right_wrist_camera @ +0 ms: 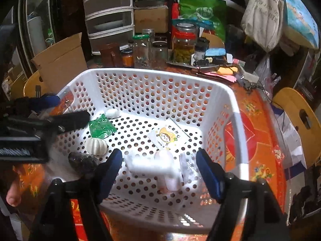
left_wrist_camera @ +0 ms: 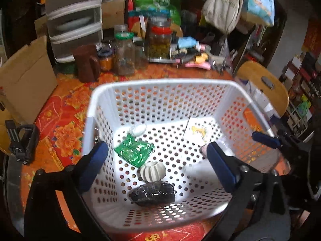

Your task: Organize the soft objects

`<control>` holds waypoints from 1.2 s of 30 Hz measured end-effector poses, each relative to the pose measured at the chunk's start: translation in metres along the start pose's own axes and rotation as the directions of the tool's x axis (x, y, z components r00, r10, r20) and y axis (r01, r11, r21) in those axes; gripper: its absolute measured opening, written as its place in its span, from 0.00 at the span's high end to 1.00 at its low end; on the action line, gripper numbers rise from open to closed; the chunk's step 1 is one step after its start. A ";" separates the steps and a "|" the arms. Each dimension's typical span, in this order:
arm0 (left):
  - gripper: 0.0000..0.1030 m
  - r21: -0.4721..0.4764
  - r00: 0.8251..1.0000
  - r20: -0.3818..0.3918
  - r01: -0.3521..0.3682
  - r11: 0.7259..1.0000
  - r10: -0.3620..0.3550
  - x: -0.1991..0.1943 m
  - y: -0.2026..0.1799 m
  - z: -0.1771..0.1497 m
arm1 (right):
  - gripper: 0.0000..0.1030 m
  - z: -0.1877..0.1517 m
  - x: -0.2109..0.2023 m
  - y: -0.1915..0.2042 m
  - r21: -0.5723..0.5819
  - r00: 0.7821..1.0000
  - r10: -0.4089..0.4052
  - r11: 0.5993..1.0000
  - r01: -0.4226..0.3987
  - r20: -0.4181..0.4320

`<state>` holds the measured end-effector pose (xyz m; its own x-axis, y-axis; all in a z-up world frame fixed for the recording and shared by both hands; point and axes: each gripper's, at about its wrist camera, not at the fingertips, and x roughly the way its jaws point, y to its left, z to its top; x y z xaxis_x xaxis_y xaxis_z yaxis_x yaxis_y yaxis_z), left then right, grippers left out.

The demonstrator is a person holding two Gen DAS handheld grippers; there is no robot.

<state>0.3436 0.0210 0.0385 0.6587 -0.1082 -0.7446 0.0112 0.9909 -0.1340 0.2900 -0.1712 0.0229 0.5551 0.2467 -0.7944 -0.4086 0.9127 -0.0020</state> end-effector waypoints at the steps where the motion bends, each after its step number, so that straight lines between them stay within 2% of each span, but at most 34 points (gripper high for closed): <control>1: 0.00 -0.003 1.000 0.021 0.011 1.000 -0.011 -0.009 0.002 -0.001 | 0.26 -0.001 -0.003 -0.002 0.006 1.000 0.006 1.000 -0.007 0.004; 3: 0.00 -0.001 0.998 0.048 0.033 0.999 -0.033 -0.021 0.004 -0.003 | 0.22 -0.001 -0.007 -0.005 0.017 1.000 0.010 1.000 -0.010 0.012; 5: 0.00 0.013 0.997 0.072 0.040 0.999 -0.041 -0.035 0.005 -0.008 | 0.13 -0.003 -0.012 -0.008 0.027 1.000 0.001 1.000 -0.002 0.015; 9: 0.00 0.033 0.992 0.126 -0.002 0.999 -0.003 -0.063 0.007 -0.020 | 0.08 -0.012 -0.027 -0.008 0.033 0.999 0.016 0.999 -0.018 0.045; 12: 0.00 0.040 0.985 0.171 -0.013 0.999 0.006 -0.090 0.009 -0.030 | 0.07 -0.022 -0.048 -0.003 0.025 0.995 0.039 0.999 -0.042 0.096; 16: 0.00 0.057 0.972 0.235 -0.018 0.998 0.004 -0.131 0.009 -0.047 | 0.07 -0.035 -0.077 0.010 0.007 0.988 0.023 1.000 -0.025 0.152; 20: 0.00 0.077 0.956 0.292 -0.008 0.997 -0.015 -0.177 0.010 -0.077 | 0.07 -0.059 -0.121 0.027 -0.042 0.969 0.030 0.999 -0.020 0.245; 23: 0.00 0.106 0.955 0.294 0.002 0.994 -0.034 -0.206 0.008 -0.105 | 0.07 -0.082 -0.158 0.035 -0.035 0.949 0.022 0.999 -0.012 0.314; 27: 0.00 0.122 0.962 0.273 -0.026 0.992 -0.009 -0.234 0.004 -0.148 | 0.05 -0.116 -0.205 0.043 -0.028 0.919 0.047 0.999 -0.039 0.392; 29: 0.00 0.118 0.964 0.264 -0.051 0.992 0.018 -0.247 0.003 -0.171 | 0.01 -0.135 -0.223 0.051 -0.025 0.917 0.015 1.000 -0.006 0.398; 31: 0.00 0.109 0.967 0.253 -0.061 0.992 0.031 -0.257 0.004 -0.188 | 0.01 -0.149 -0.231 0.056 -0.027 0.919 -0.017 0.999 0.030 0.395; 34: 0.00 0.089 0.968 0.251 -0.052 0.995 0.028 -0.274 0.004 -0.213 | 0.01 -0.167 -0.239 0.062 -0.018 0.927 -0.028 0.999 0.037 0.375; 36: 0.00 0.072 0.961 0.271 -0.069 0.995 0.047 -0.287 0.003 -0.228 | 0.01 -0.181 -0.249 0.068 -0.007 0.927 -0.024 1.000 0.028 0.375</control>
<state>-0.0166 0.0363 0.1025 0.8380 -0.0356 -0.5446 0.0200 0.9992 -0.0345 -0.0074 -0.2294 0.1105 0.7957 0.3291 -0.5086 -0.3975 0.9171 -0.0285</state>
